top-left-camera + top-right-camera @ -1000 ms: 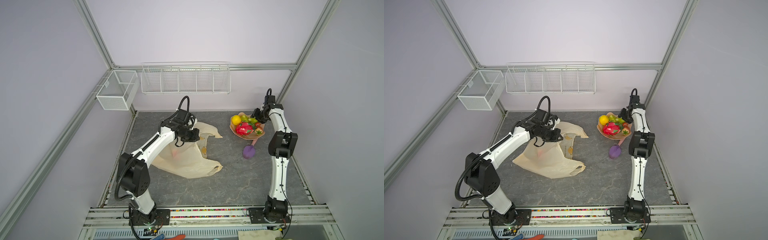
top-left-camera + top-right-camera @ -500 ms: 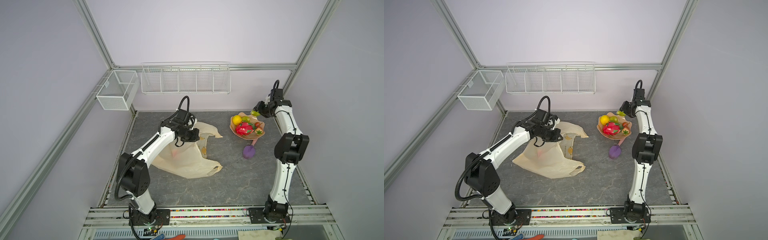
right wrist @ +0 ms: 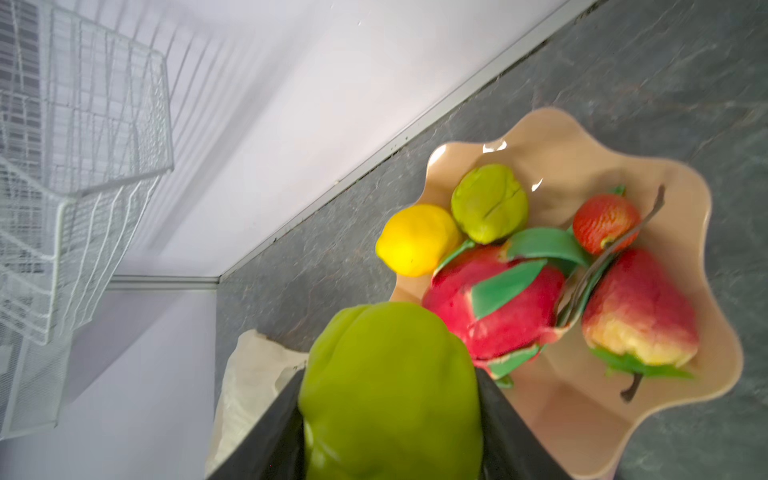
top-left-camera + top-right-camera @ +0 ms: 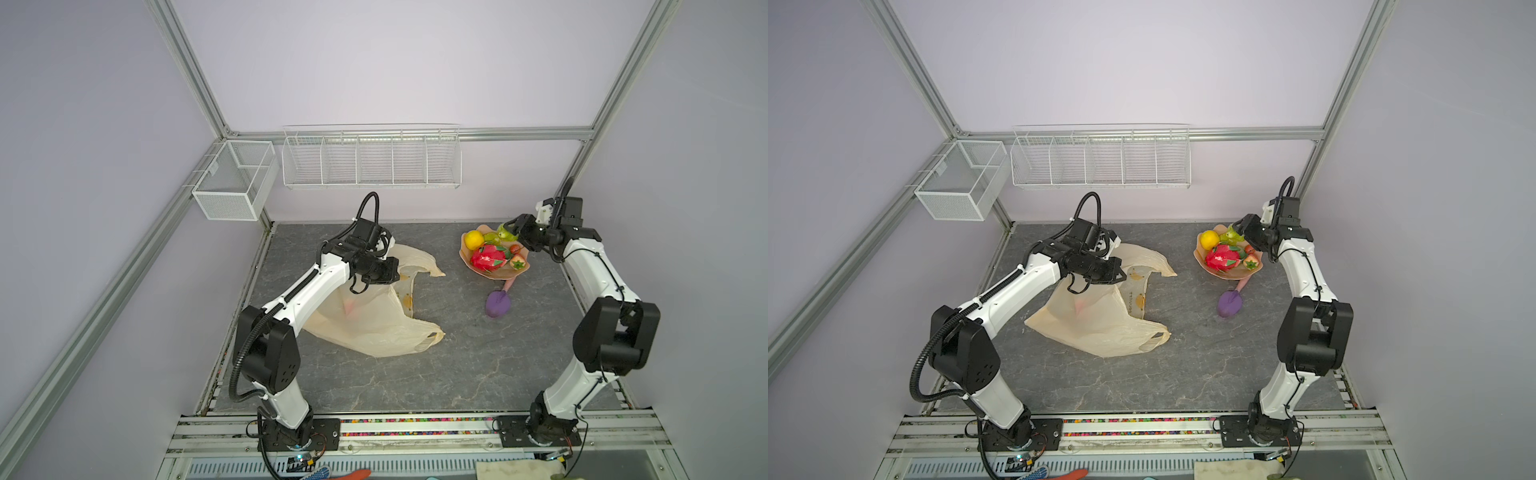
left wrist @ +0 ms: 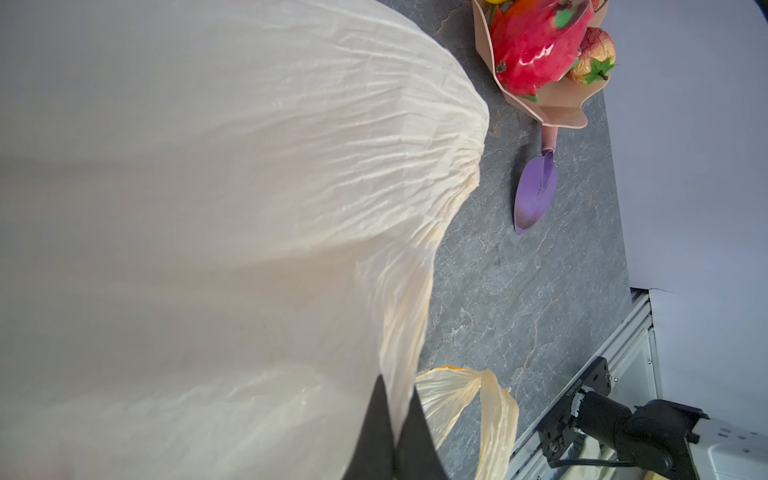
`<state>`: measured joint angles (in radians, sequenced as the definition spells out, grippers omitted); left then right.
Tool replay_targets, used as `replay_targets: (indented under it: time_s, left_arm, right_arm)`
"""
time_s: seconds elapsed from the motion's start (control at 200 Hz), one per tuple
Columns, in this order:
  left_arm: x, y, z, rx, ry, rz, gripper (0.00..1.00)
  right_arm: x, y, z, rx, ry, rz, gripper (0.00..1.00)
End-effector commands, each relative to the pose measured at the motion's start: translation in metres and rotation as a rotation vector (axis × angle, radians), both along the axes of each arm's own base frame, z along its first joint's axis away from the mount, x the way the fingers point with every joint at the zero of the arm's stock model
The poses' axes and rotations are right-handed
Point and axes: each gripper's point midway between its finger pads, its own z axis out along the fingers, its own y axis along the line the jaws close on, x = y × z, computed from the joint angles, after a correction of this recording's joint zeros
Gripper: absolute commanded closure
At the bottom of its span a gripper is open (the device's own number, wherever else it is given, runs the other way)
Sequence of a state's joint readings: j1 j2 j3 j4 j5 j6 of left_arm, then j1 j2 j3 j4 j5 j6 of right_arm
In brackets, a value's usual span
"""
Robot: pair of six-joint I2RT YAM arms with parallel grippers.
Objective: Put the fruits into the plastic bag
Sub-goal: 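Grasp the green pear in the bowl with the right gripper, then carry the green pear with the right gripper into the bag mouth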
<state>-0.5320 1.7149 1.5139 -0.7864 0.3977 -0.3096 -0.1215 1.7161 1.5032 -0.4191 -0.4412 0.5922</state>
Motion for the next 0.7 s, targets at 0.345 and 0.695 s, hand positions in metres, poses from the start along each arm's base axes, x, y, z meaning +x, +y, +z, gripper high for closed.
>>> replay_targets:
  time_s: [0.345, 0.695]
  left_arm:
    - [0.004, -0.010, 0.018, -0.050, -0.028, -0.041, 1.00]
    - [0.000, -0.013, 0.020, -0.069, -0.024, -0.060, 1.00]
  right_arm:
    - [-0.118, 0.074, -0.002, 0.261, -0.052, 0.104, 0.65]
    - [-0.136, 0.130, -0.043, 0.376, 0.001, 0.243, 0.69]
